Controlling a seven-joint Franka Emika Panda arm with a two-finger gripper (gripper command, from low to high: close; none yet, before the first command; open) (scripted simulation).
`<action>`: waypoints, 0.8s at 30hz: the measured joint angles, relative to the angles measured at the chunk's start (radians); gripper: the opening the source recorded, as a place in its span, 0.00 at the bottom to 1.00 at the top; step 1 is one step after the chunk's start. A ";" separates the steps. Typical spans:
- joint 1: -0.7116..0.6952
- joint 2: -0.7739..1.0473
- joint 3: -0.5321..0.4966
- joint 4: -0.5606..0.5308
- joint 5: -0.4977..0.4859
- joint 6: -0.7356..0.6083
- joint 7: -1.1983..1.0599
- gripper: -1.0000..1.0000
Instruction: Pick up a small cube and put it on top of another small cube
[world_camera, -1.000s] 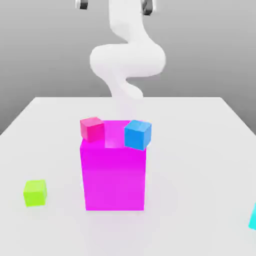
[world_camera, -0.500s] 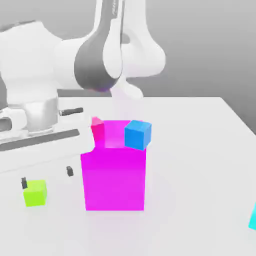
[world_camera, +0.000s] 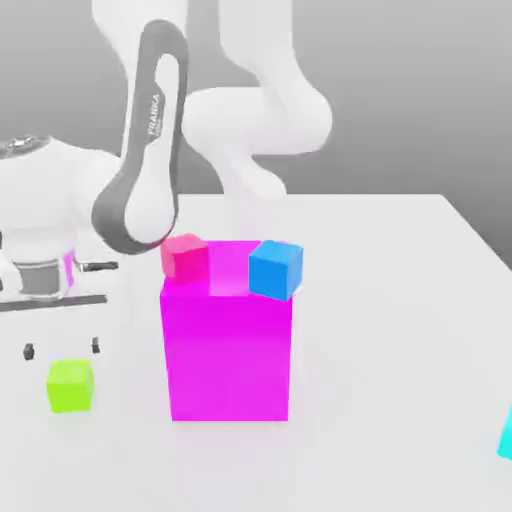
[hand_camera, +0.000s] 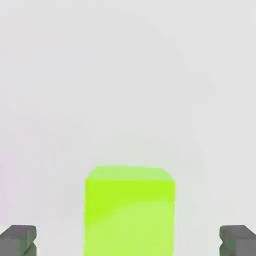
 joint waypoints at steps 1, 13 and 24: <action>-0.014 0.016 0.019 0.004 0.024 0.011 -0.018 0.50; -0.212 0.174 0.267 0.052 0.264 0.115 -0.208 0.00; -0.109 0.088 0.134 0.024 0.125 0.060 -0.094 0.00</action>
